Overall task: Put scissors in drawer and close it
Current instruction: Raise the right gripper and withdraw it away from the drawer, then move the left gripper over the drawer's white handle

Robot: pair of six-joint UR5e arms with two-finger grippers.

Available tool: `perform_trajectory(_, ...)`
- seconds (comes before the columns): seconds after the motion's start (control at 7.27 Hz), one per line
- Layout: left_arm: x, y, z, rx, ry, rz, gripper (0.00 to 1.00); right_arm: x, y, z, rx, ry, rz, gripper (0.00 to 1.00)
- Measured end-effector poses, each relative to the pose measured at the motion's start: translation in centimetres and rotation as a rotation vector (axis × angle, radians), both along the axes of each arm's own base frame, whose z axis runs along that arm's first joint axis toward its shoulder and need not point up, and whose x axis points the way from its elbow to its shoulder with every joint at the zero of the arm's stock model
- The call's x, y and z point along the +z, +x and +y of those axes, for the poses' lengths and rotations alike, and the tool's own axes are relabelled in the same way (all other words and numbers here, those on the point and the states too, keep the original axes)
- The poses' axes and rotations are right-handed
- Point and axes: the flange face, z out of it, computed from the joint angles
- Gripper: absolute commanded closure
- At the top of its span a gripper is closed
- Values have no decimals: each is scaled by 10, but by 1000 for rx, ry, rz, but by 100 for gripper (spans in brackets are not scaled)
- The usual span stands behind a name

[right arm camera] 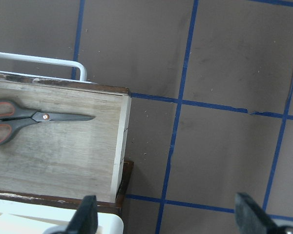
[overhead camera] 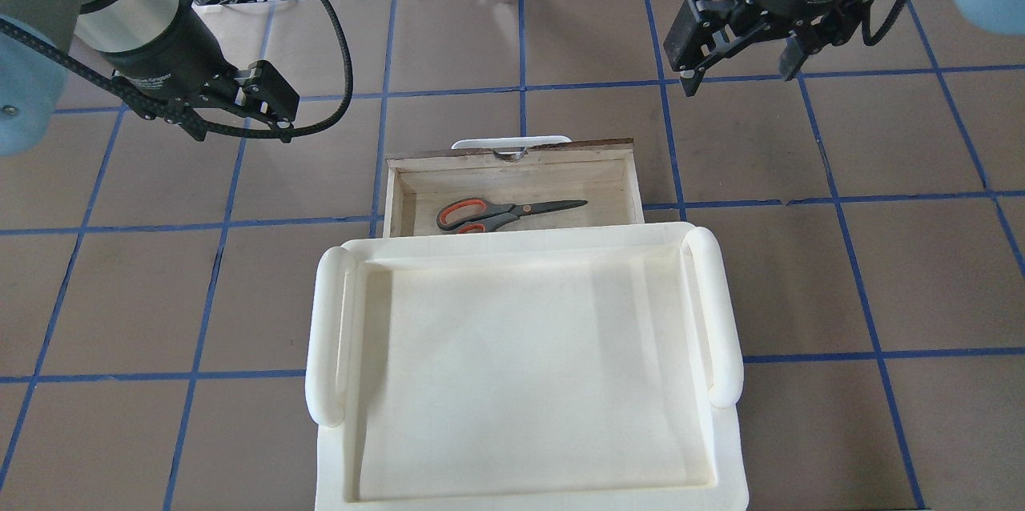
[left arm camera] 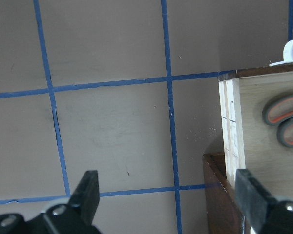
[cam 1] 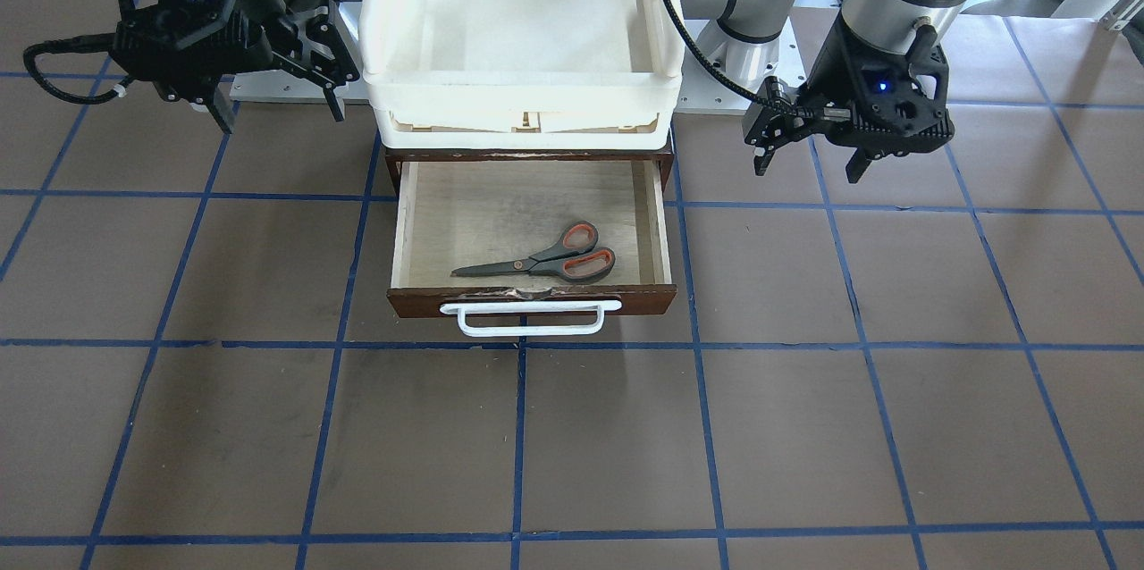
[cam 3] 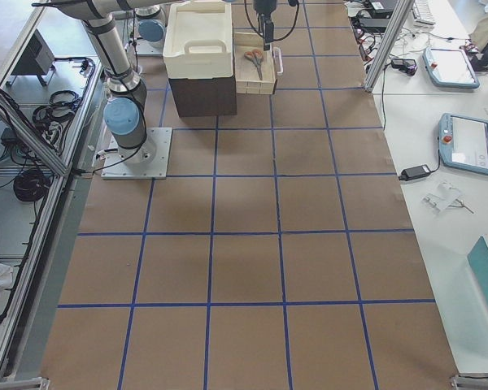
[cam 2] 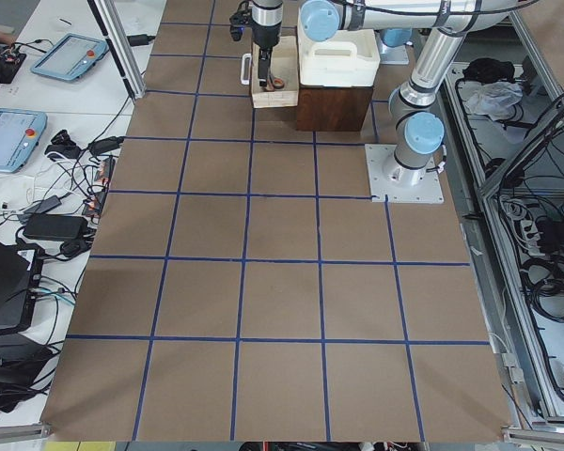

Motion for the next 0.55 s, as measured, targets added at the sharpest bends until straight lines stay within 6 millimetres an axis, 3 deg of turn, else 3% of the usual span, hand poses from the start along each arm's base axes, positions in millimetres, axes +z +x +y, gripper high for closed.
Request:
perform_trajectory(0.28,1,0,-18,18,-42,-2,0,-5,-3,1,-3,24,23,0)
perform_trajectory(0.55,3,-7,-50,51,-71,2,0,-5,-2,1,-41,22,15,0)
